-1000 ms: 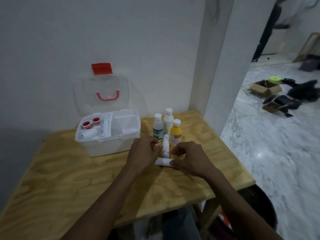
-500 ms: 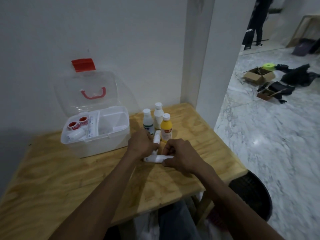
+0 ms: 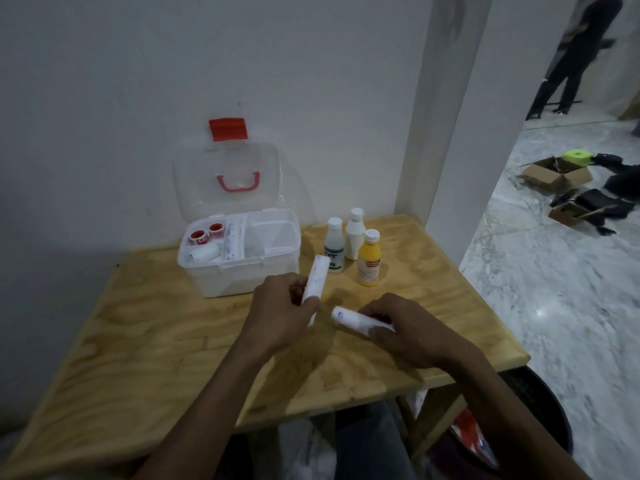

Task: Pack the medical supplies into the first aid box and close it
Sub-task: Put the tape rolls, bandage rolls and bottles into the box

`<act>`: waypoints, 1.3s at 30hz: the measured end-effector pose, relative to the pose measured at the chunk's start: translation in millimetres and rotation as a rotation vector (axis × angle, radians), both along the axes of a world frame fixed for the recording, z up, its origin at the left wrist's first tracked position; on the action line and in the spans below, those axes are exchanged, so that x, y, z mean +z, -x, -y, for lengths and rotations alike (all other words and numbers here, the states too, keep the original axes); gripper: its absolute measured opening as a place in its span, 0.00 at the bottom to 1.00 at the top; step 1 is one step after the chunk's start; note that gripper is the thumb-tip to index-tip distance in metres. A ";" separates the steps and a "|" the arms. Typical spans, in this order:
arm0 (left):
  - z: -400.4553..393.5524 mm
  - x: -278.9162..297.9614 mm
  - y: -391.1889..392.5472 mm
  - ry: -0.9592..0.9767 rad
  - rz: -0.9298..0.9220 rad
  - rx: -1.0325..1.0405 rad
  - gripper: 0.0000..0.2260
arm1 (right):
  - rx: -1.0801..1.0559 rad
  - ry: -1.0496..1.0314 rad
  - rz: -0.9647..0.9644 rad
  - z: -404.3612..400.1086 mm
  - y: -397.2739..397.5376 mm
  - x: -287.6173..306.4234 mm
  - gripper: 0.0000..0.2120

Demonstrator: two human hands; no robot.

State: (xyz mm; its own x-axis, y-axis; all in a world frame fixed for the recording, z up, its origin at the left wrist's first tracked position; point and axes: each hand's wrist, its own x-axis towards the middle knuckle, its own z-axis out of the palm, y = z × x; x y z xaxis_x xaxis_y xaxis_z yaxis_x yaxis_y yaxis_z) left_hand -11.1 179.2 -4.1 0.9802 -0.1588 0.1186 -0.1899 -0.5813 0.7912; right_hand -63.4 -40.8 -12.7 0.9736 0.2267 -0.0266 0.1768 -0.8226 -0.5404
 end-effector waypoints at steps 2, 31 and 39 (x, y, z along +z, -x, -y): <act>-16.6 4.0 5.5 0.071 0.019 0.021 0.08 | -0.006 -0.048 0.025 -6.2 1.1 4.4 0.11; -62.3 56.1 -90.4 -0.104 0.349 0.063 0.15 | -0.021 -0.298 0.335 -116.9 -136.5 71.4 0.23; -66.4 29.4 -101.5 -0.421 0.299 0.093 0.12 | 0.058 0.023 0.335 -112.6 -148.8 52.8 0.14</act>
State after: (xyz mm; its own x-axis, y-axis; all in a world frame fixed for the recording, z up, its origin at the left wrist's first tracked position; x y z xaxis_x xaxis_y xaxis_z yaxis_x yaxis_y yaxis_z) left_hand 90.4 245.6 25.2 0.9255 -0.1668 0.3401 -0.3042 -0.8622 0.4050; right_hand 85.4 71.7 40.1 0.9145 0.2849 0.2872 0.3883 -0.8174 -0.4255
